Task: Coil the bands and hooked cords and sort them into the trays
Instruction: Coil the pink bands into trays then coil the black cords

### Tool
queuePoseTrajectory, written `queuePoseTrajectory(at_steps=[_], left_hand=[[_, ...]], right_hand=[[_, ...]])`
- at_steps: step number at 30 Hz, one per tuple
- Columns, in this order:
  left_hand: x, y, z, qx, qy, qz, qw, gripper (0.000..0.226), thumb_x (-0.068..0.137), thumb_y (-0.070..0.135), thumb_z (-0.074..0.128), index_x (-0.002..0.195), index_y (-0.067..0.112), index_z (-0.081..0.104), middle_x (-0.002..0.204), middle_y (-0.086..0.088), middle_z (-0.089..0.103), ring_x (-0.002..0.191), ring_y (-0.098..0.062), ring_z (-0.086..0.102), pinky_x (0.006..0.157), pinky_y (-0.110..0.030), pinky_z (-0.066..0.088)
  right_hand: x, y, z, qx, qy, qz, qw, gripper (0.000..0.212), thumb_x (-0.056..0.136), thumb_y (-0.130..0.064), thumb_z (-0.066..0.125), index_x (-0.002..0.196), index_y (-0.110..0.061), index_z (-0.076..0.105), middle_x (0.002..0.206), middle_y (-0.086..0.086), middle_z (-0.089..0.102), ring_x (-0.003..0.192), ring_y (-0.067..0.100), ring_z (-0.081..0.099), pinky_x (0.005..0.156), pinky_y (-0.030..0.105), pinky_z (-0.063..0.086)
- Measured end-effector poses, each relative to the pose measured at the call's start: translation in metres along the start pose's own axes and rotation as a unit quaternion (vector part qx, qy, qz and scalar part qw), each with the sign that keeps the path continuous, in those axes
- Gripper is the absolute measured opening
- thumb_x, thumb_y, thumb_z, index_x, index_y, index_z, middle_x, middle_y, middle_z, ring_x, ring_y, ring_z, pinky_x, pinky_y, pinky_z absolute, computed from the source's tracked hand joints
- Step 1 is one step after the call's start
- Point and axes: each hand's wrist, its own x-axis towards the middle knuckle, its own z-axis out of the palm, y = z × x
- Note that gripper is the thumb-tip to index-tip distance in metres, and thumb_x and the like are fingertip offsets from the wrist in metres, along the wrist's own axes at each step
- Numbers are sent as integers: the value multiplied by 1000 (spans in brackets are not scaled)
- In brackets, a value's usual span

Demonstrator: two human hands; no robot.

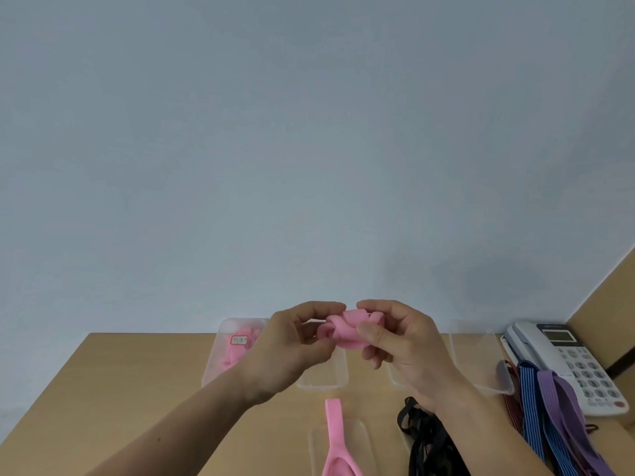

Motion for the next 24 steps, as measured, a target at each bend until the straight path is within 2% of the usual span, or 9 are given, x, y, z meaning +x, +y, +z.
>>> queuePoseTrajectory(at_steps=[3, 7, 8, 10, 12, 15, 18, 21, 24], left_hand=[[0, -1, 4, -9, 24, 32, 999, 18, 84, 17, 73, 101, 24, 71, 98, -20, 73, 87, -32, 63, 85, -49, 51], [-1, -3, 9, 47, 82, 90, 991, 11, 82, 28, 72, 89, 23, 65, 84, -22, 71, 69, -42, 60, 69, -47, 50], [-1, -3, 11, 92, 99, 132, 982, 8, 84, 24, 71, 89, 22, 65, 84, -16, 72, 71, -38, 65, 67, -47, 54], [-1, -4, 12, 222, 128, 250, 934, 6, 84, 12, 70, 90, 14, 69, 88, -3, 68, 71, -17, 66, 62, -36, 58], [-1, -2, 11, 301, 130, 314, 891, 11, 84, 11, 70, 94, 5, 70, 95, 0, 63, 70, -10, 64, 60, -27, 57], [-2, 3, 5, 337, 82, 260, 901, 27, 84, 25, 72, 105, 8, 67, 104, 2, 61, 73, -11, 65, 66, -24, 56], [-3, 3, 5, 347, 107, 217, 906, 16, 86, 14, 73, 101, 13, 68, 96, 5, 67, 79, -11, 65, 71, -29, 54], [-2, 8, 11, 326, 169, 208, 907, 12, 81, -1, 73, 86, 10, 71, 90, 4, 72, 80, -9, 64, 69, -16, 51], [-3, 13, 13, 283, 169, 150, 932, 15, 81, 3, 72, 82, 17, 68, 94, 11, 73, 79, -5, 65, 65, -8, 46]], right_hand=[[3, 1, -2, 33, 14, 0, 999, 27, 71, -21, 85, 97, -19, 76, 72, 12, 67, 56, 26, 61, 49, 29, 48], [5, 2, 2, 63, 17, 7, 998, 30, 69, -27, 83, 95, -14, 76, 70, 15, 66, 53, 24, 58, 47, 28, 48], [5, 3, 2, 70, 14, 11, 997, 31, 69, -28, 82, 94, -12, 77, 70, 15, 65, 53, 23, 58, 46, 28, 47], [6, 5, 4, 82, 12, 19, 996, 36, 67, -30, 83, 95, -9, 76, 73, 17, 66, 52, 22, 57, 46, 28, 47], [6, 5, 6, 84, 13, 24, 996, 43, 64, -33, 83, 96, -6, 75, 76, 17, 67, 52, 22, 57, 46, 27, 47], [8, 6, 6, 78, 27, 22, 996, 45, 59, -35, 83, 94, -8, 76, 75, 15, 69, 53, 21, 58, 46, 27, 47], [8, 6, 8, 64, 29, 12, 997, 42, 61, -36, 82, 94, -10, 76, 78, 19, 70, 54, 24, 60, 47, 28, 48], [7, 6, 12, 52, 26, -8, 998, 37, 65, -33, 81, 95, -14, 76, 74, 18, 70, 55, 26, 63, 48, 28, 50], [9, 3, 11, 34, 32, -24, 999, 34, 65, -33, 81, 94, -17, 75, 72, 14, 70, 55, 26, 64, 47, 28, 50]])
